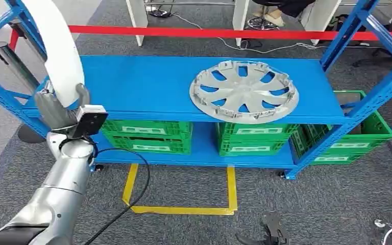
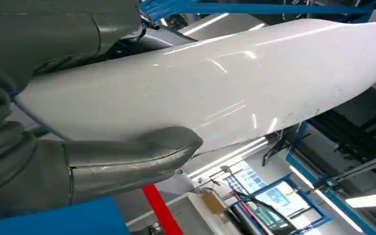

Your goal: Take the parts from the cabinet and place them on the table.

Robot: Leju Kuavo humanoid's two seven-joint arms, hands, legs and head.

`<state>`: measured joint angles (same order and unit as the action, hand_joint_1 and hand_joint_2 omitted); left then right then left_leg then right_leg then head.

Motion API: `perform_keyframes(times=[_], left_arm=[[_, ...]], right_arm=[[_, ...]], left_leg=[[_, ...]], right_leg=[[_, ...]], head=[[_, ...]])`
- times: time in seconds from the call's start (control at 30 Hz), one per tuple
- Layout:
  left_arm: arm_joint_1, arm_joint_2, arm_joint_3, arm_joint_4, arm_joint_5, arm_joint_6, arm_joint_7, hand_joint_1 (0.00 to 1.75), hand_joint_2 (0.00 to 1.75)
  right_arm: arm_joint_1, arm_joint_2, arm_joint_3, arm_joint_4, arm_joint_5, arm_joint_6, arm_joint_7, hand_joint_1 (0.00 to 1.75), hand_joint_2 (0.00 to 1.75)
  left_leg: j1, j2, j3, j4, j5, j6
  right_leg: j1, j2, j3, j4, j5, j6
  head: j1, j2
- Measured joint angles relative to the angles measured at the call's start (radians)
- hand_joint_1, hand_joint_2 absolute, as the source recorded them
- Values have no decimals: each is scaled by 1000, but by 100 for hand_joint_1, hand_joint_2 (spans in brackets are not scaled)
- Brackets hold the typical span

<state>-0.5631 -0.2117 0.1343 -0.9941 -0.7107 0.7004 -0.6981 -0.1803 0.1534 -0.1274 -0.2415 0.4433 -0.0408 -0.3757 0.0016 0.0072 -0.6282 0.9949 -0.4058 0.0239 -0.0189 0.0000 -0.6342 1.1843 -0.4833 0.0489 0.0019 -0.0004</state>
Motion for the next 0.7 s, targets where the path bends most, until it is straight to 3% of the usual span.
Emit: perform_keyframes(times=[0.03, 0.07, 0.1, 0.17, 0.2, 0.23, 0.27, 0.33, 0.37, 0.4, 0.47, 0.5, 0.53, 0.57, 0.6, 0.67, 0.7], left_arm=[[0, 0, 0, 0, -1, 0, 0, 175, 175], [-2, 0, 0, 0, -2, 0, 0, 175, 175], [-2, 0, 1, 0, -3, 0, 0, 175, 175], [-2, 0, 1, 2, -6, 0, 0, 175, 175], [-1, 1, 2, 3, -7, 0, 0, 175, 175], [-1, 3, 2, 3, -6, 0, 0, 175, 175], [-1, 4, 2, 3, -7, 0, 0, 175, 175], [0, 7, 2, 4, -8, 0, 0, 175, 175], [1, 8, 2, 5, -7, 0, 0, 175, 175], [1, 8, 2, 6, -7, 0, 0, 175, 175], [1, 8, 2, 8, -8, 0, 0, 175, 175], [0, 8, 2, 8, -9, 0, 0, 175, 175], [-3, 8, 2, 8, -11, 0, 0, 175, 175], [-6, 7, 2, 8, -13, 0, 0, 175, 175], [-9, 6, 2, 8, -15, 1, 0, 175, 175], [-10, 6, 2, 8, -15, 1, 0, 175, 175], [-9, 6, 2, 8, -15, 1, 0, 175, 175]], right_arm=[[-2, -1, 0, 0, 0, 0, 0, 0, 175], [-7, -1, 0, 0, 0, 0, 0, 0, 175], [-9, -1, 0, 0, 0, 0, 1, 0, 175], [-8, -1, 0, 0, 0, 0, 2, 0, 175], [-5, -1, 0, 0, 0, 0, 2, 0, 175], [-7, -1, 0, 0, 0, 0, 3, 0, 175], [-8, -1, 0, 0, 0, 0, 3, 0, 175], [-9, -1, 0, 0, 0, 0, 3, 0, 175], [-8, -1, 0, 0, 0, 0, 3, 0, 175], [-8, -1, 0, 0, 0, 0, 3, 0, 175], [-8, -1, 0, 0, 0, 0, 3, 0, 175], [-8, -1, 0, 0, 0, 0, 4, 0, 175], [-9, -1, 0, 0, 0, 0, 5, 0, 175], [-9, -1, 0, 0, 0, 0, 5, 0, 175], [-9, -1, 0, -1, -1, 0, 6, 0, 175], [-10, -1, 0, 0, -1, 0, 6, 0, 175], [-7, -1, 0, 0, -2, -1, 6, 0, 175]], left_leg=[[1, 0, -11, 8, 5, -5], [-4, -1, -24, 17, 9, -11], [-4, 0, -28, 22, 18, -18], [-1, 1, -31, 18, 37, -27], [-1, 0, -36, 18, 41, -32], [2, -2, -45, 30, 8, -40], [3, -3, -57, 69, -46, -46], [5, -3, -94, 221, -157, -55], [5, -3, -107, 298, -191, -57], [6, -3, -105, 337, -190, -56], [5, -3, -45, 289, -120, -53], [5, -3, 13, 214, -89, -46], [4, -4, 86, 114, -85, -37], [-2, -4, 146, 20, -125, -29], [-2, -4, 162, -20, -138, -26], [-9, -5, 147, -11, -124, -17], [-7, -4, 139, -20, -105, -7]], right_leg=[[-2, -1, 61, -84, -5, 0], [3, 0, 115, -155, -42, 2], [4, 3, 118, -177, -54, -8], [9, 4, 108, -171, -44, -23], [5, 2, 97, -176, -31, -36], [2, -2, 92, -178, -20, -47], [2, -3, 79, -178, -10, -57], [3, -3, 49, -177, 13, -60], [3, -3, 33, -176, 26, -60], [4, -3, 17, -175, 37, -59], [4, -3, -13, -174, 60, -57], [5, -2, -25, -175, 72, -56], [5, -1, -32, -174, 84, -53], [10, 1, -41, -173, 92, -46], [9, 0, -43, -174, 101, -40], [4, -2, -43, -187, 125, -27], [8, -2, -45, -196, 140, -17]], head=[[0, 0], [1, 0], [-3, 0], [-2, 0], [0, 0], [-3, 0], [-5, 0], [-6, 0], [-7, 0], [-6, 0], [-7, 0], [-6, 0], [-7, 0], [-7, 0], [-4, 0], [-11, 0], [-9, 0]])
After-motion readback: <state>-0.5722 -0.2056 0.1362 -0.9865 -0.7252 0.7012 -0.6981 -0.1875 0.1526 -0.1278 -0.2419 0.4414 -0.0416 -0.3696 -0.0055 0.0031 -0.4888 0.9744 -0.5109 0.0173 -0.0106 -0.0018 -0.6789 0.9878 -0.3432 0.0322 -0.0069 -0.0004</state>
